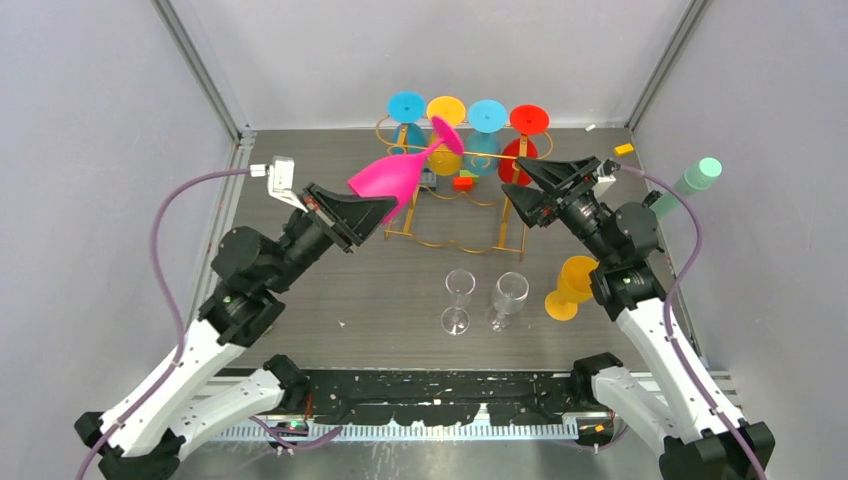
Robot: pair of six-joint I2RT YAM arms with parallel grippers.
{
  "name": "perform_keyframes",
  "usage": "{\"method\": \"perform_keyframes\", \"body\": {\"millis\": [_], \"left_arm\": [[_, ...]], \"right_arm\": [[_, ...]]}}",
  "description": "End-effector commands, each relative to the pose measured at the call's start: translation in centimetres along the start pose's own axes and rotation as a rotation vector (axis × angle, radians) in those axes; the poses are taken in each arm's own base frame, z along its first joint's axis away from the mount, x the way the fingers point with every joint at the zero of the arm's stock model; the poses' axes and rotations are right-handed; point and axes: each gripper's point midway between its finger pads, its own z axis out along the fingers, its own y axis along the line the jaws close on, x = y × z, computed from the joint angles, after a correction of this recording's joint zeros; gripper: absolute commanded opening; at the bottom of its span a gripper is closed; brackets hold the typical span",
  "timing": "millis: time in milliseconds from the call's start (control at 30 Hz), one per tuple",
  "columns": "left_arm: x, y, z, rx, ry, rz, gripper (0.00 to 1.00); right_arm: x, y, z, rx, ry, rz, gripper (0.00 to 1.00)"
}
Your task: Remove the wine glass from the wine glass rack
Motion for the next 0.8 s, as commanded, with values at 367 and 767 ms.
{"method": "perform_keyframes", "body": {"millis": [367,767], "left_arm": [[2.0,8.5,-12.8,-0.723,0.511,0.317,0.0],[9.5,12.7,-13.5,-0.874,0.94,0.208,0.0]], "right_arm": [[-1.8,0.7,-1.9,0.151,-0.162,-0.31,0.71],[-2.3,-1.1,-2.5,0.22,-0.182,-0.317,0.69]]}}
